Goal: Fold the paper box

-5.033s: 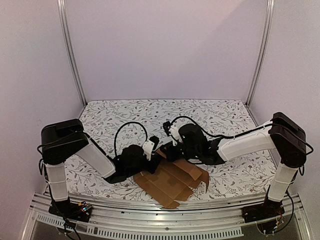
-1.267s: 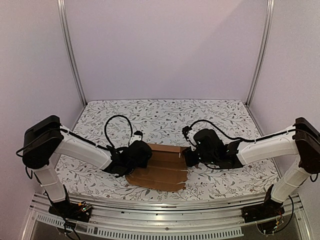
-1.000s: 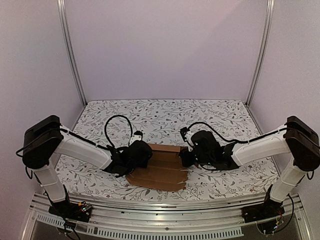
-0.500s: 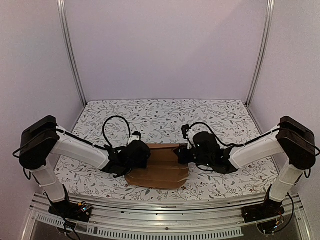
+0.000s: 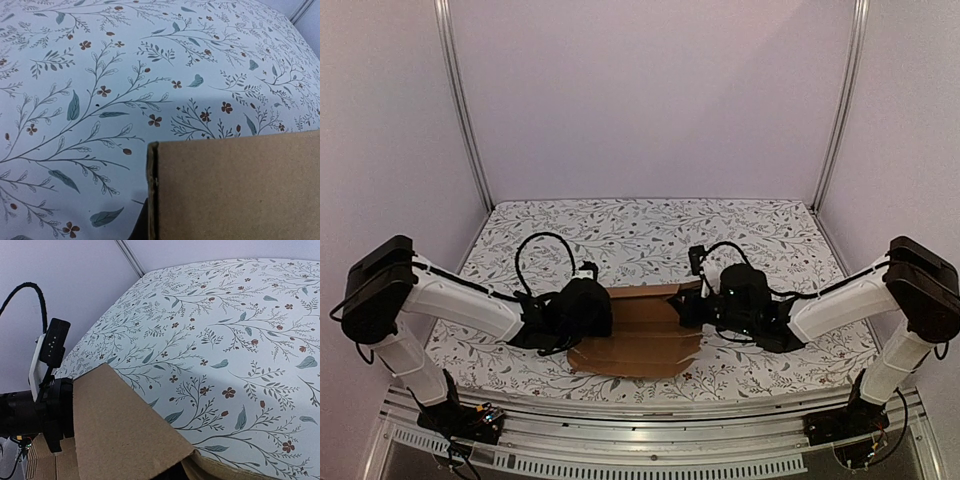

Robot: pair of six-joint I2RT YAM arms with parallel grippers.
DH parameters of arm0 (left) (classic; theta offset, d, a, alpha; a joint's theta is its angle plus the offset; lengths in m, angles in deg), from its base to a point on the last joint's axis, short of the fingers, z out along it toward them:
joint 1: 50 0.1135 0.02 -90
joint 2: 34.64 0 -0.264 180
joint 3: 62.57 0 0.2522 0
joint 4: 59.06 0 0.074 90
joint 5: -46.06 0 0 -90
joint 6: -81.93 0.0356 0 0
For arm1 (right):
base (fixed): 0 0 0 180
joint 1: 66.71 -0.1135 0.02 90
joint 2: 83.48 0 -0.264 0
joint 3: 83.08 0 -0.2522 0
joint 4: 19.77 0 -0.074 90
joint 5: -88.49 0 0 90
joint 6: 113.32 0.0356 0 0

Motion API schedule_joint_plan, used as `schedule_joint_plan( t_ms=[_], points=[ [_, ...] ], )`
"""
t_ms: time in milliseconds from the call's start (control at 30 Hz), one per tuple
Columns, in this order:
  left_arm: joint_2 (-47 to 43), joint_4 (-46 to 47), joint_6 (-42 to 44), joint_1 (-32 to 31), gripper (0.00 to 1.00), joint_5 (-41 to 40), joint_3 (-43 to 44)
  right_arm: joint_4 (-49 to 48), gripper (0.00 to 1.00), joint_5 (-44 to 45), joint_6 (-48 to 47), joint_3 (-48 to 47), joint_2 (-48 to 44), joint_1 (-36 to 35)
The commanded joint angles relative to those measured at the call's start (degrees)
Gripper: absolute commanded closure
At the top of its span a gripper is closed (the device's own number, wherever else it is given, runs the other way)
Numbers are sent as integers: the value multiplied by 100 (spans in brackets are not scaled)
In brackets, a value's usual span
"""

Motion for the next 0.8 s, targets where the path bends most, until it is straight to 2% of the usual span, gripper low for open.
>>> schedule_joint_plan(
  t_ms=[0, 267, 600, 767],
  points=[
    [-113, 345, 67, 108, 100, 397, -185, -237, 100, -309, -207, 201, -406, 22],
    [-250, 783, 129, 388, 100, 671, -334, 441, 100, -798, -481, 547, -1539, -23],
    [-603, 1035, -33, 801, 100, 1172, -480, 1947, 100, -875, -1072, 797, -3377, -89],
    [-884, 1164, -241, 986, 100, 1500, -569, 2286, 100, -830, -1254, 950, -4084, -97]
  ],
)
